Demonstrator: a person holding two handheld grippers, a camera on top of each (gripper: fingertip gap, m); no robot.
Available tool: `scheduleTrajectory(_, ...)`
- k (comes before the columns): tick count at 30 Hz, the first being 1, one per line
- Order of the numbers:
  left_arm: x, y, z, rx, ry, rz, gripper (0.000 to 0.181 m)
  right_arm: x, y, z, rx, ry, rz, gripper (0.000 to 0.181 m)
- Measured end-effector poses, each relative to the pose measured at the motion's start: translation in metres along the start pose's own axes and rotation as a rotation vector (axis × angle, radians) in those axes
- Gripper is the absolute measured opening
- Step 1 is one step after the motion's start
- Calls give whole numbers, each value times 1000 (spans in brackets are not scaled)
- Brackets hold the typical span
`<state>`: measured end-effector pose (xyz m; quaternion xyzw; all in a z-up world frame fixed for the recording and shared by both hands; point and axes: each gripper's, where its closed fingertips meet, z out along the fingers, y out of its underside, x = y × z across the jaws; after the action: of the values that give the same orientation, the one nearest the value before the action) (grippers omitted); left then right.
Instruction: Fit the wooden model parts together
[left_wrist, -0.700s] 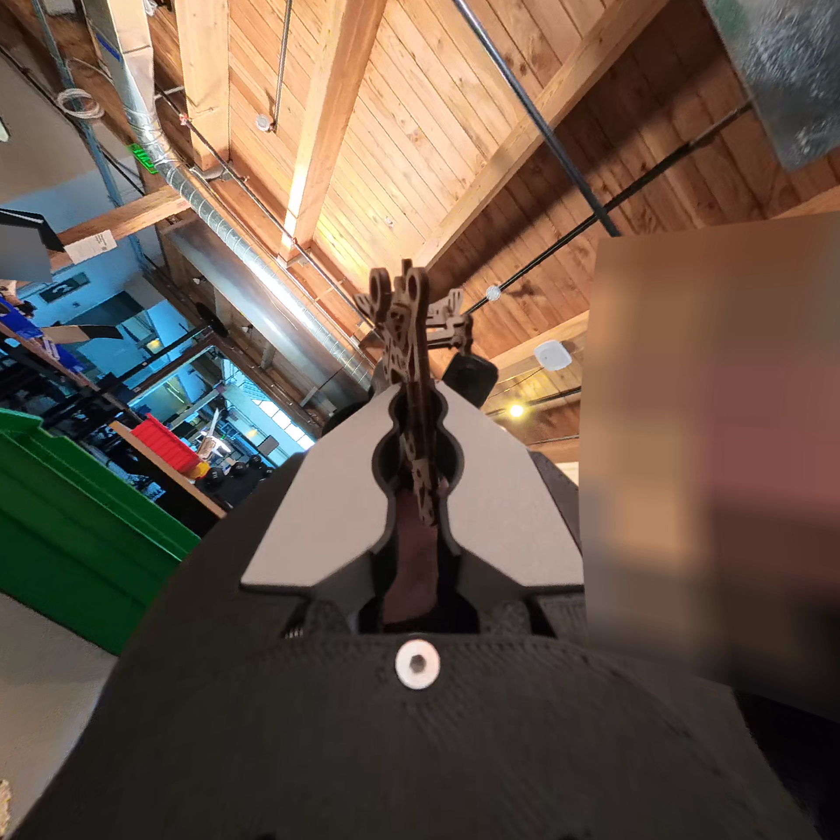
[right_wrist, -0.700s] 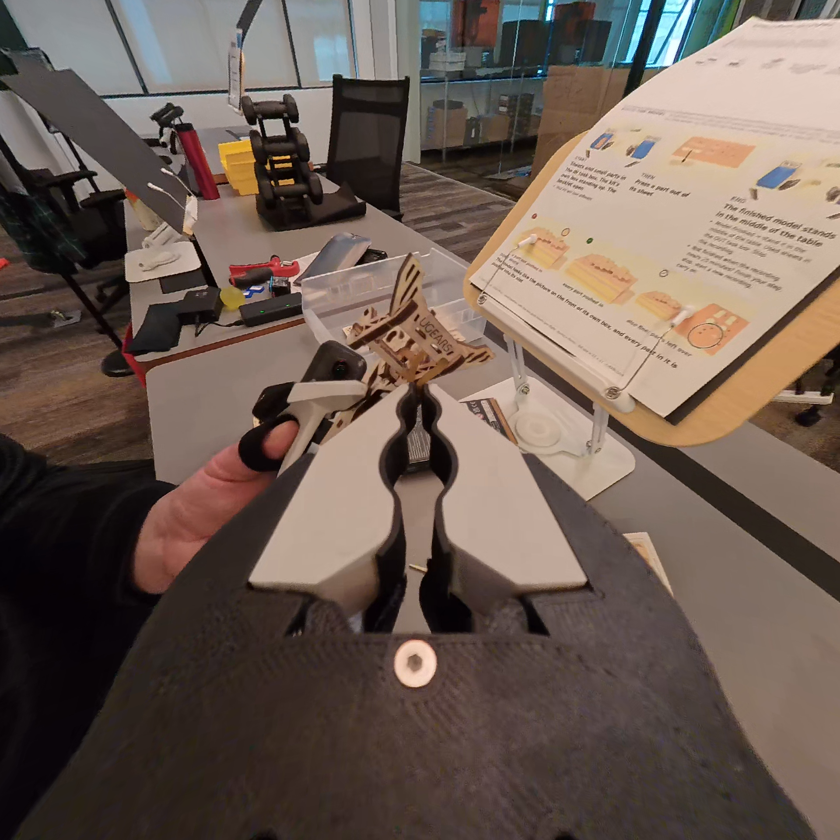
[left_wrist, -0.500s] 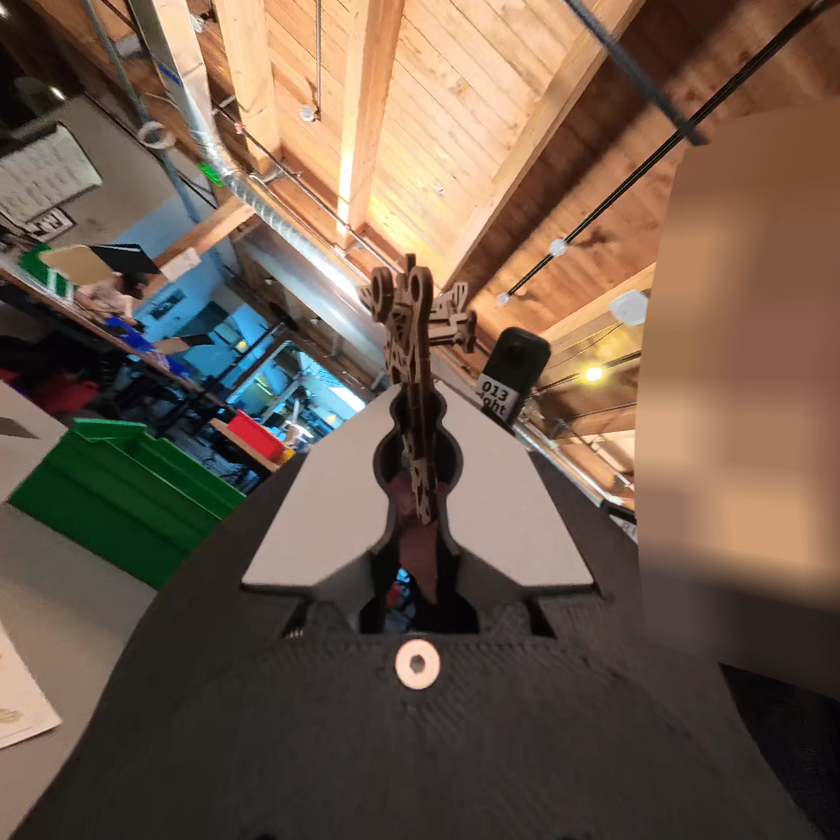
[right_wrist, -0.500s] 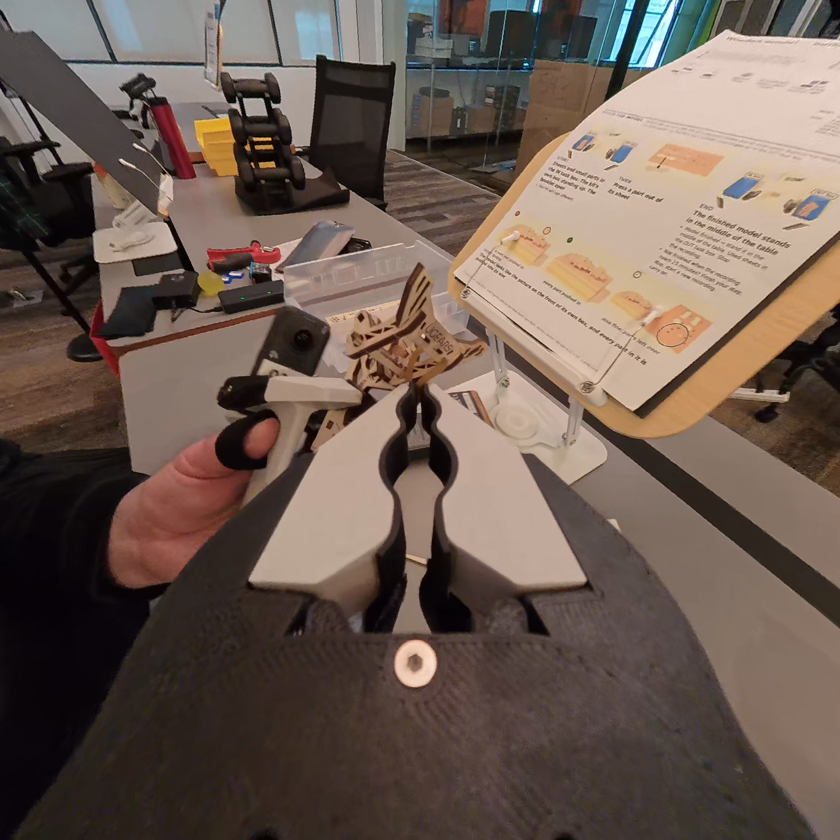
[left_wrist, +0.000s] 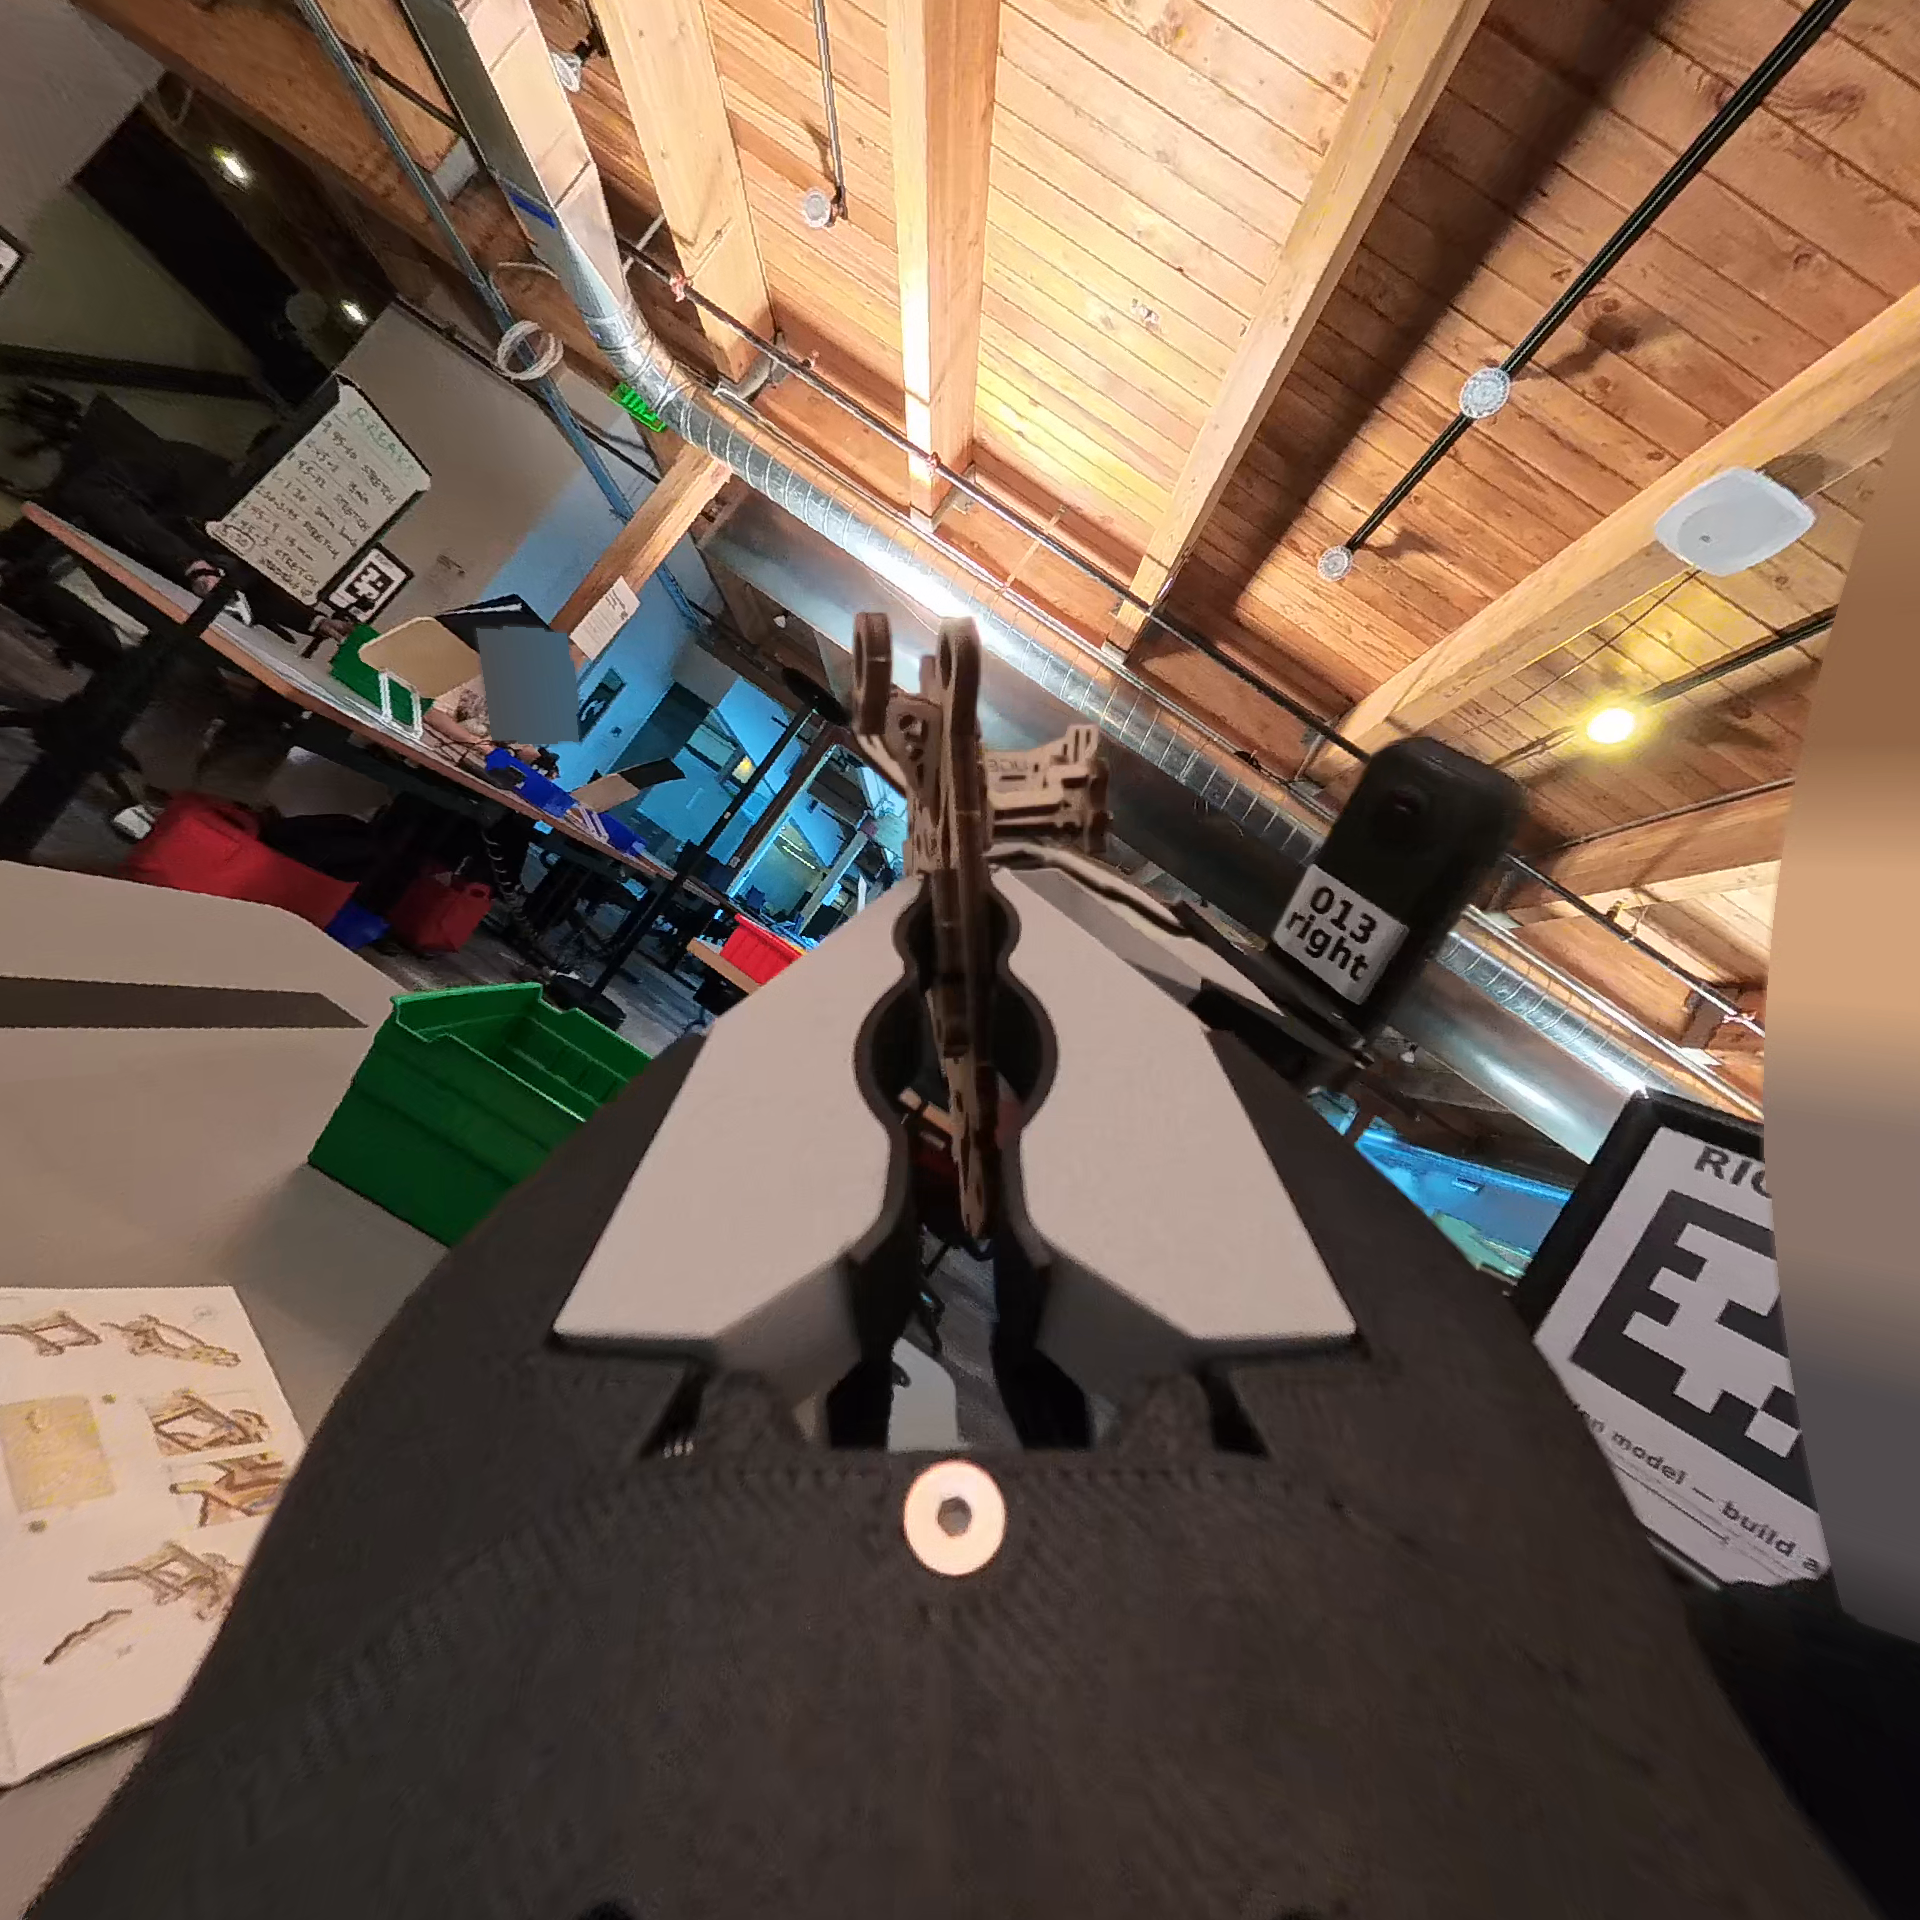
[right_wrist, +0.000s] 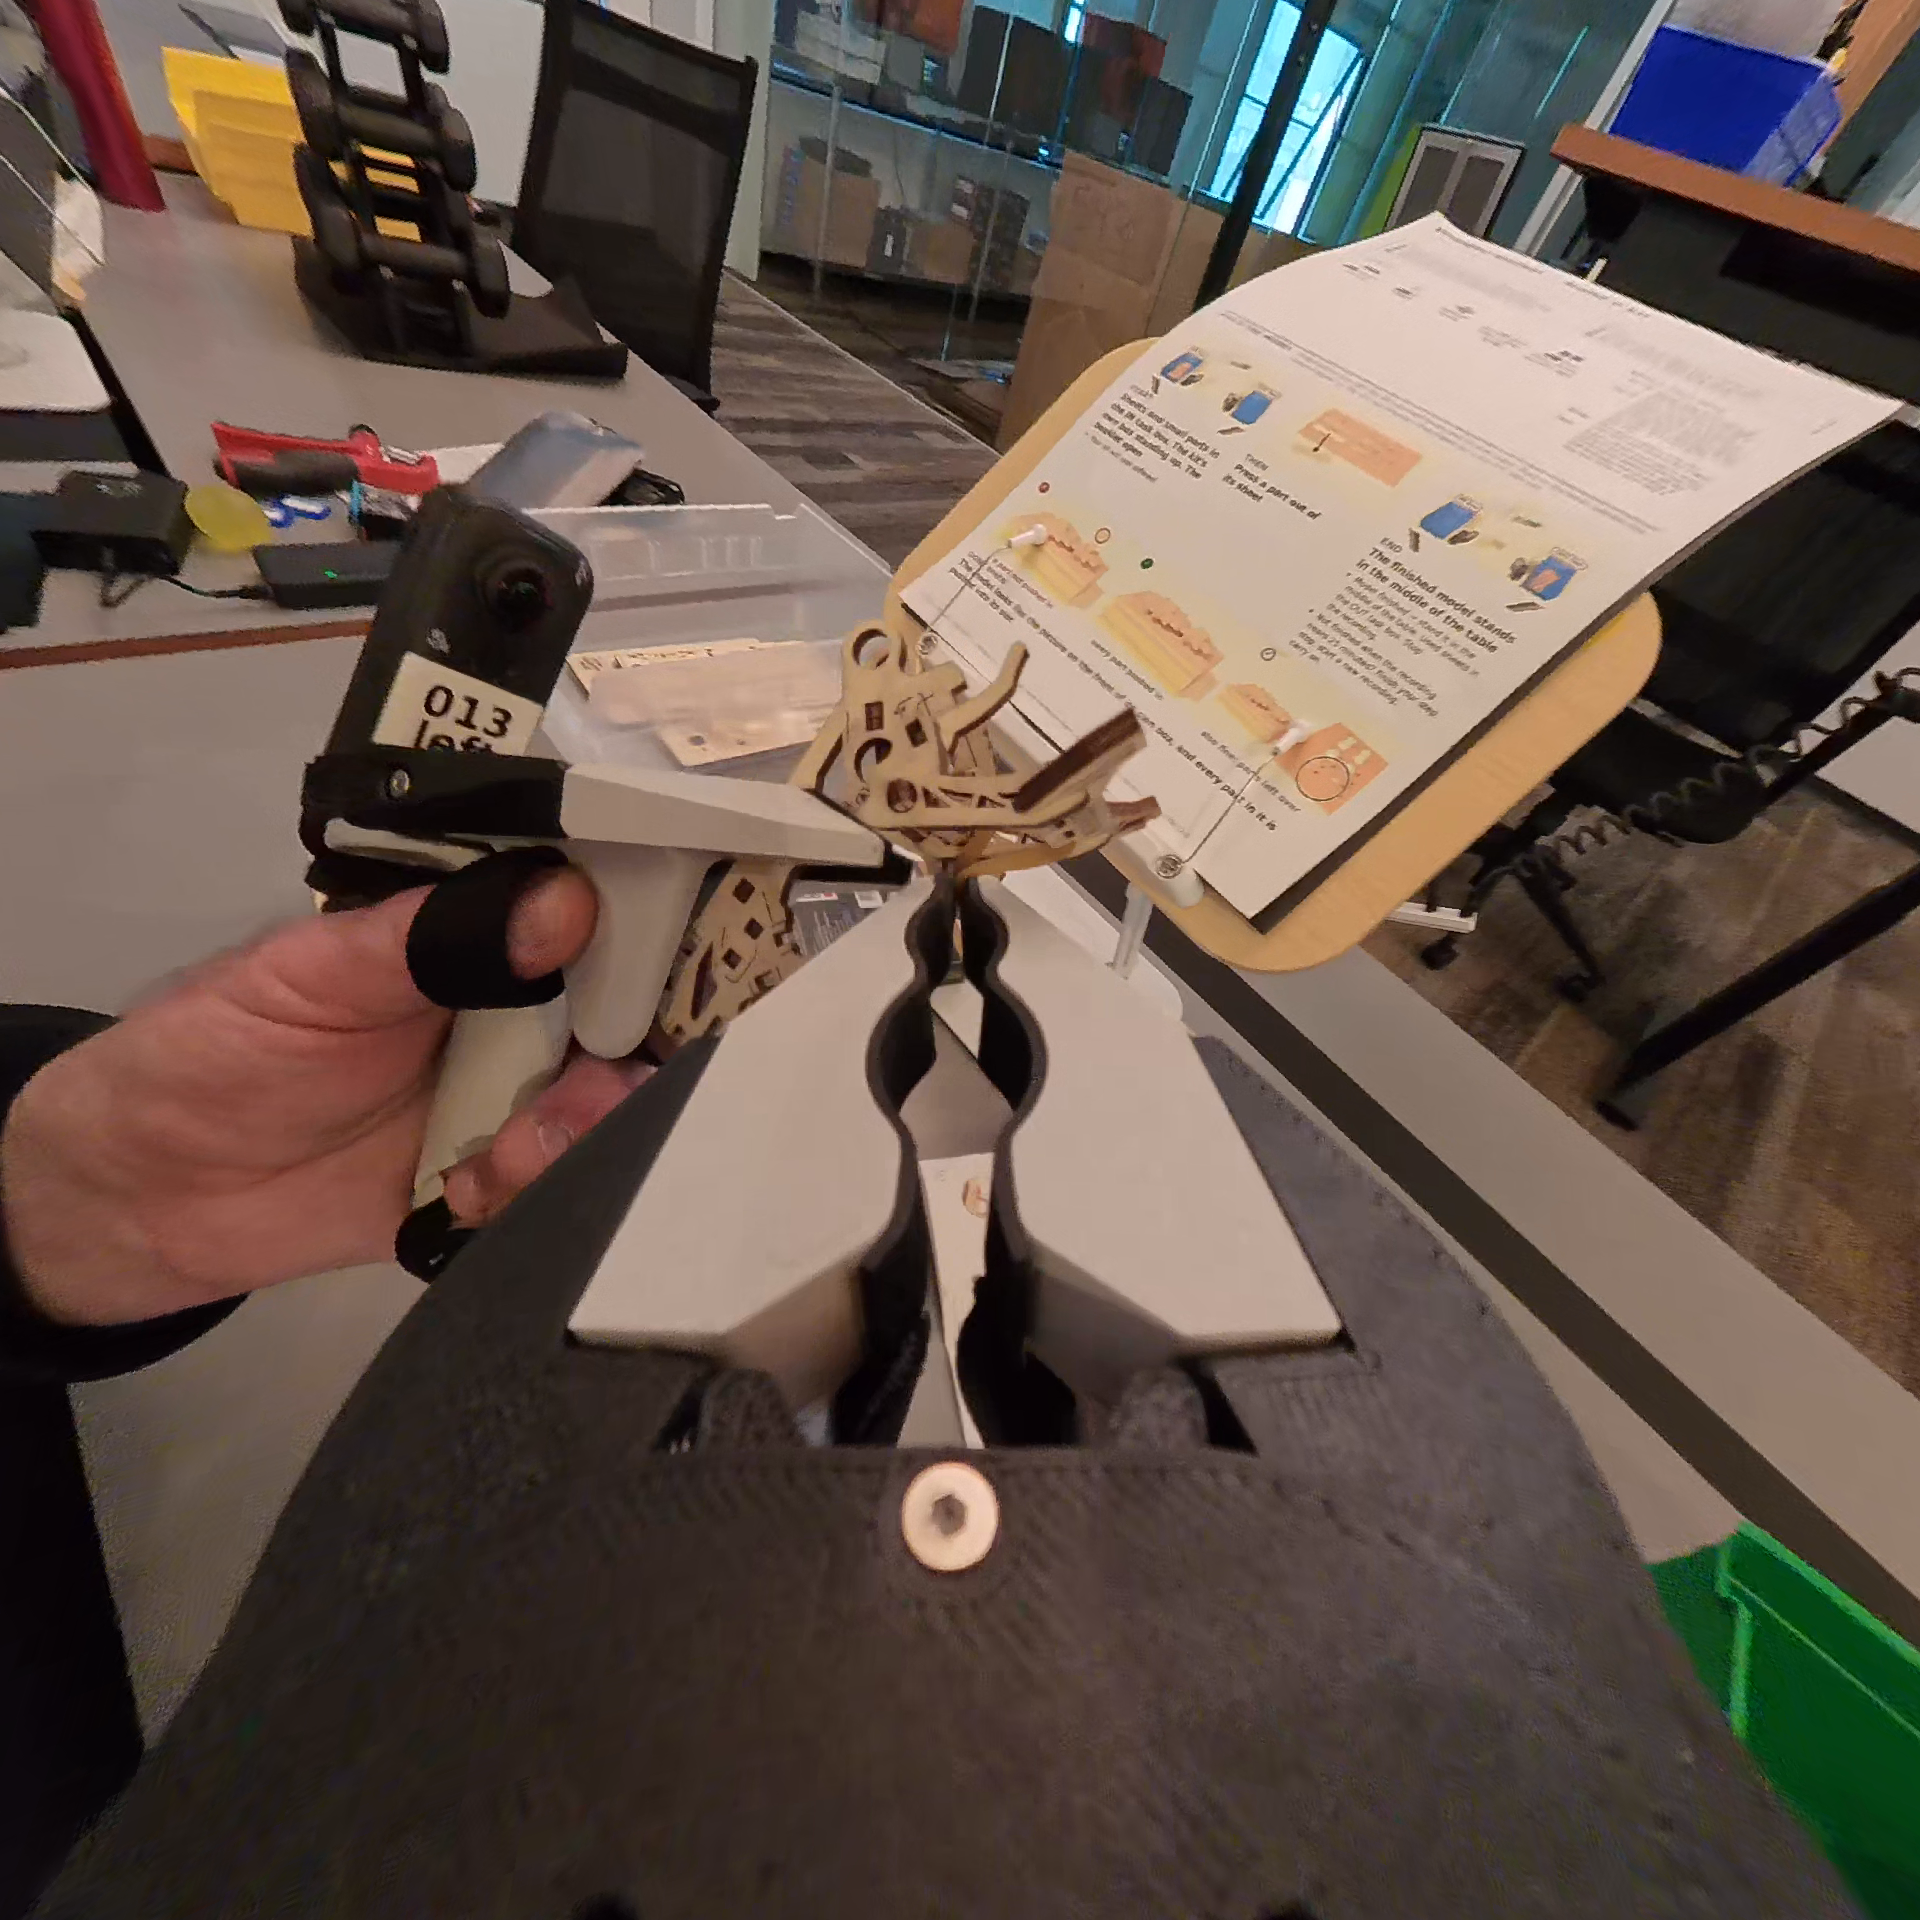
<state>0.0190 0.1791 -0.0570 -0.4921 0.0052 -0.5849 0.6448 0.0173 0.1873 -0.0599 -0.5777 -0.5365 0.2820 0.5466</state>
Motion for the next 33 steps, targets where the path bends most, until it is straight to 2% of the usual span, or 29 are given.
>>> scheduleTrajectory(10, 2, 3, 5, -28, -43, 79, 3, -3, 2, -4, -5, 24, -43, 0)
scheduleTrajectory(21, 1, 4, 8, -45, -76, 151, 3, -9, 4, -6, -45, 100, -184, 0)
scheduleTrajectory(33, 8, 5, 15, -78, -127, 326, 3, -16, -4, -16, 14, 87, -138, 0)
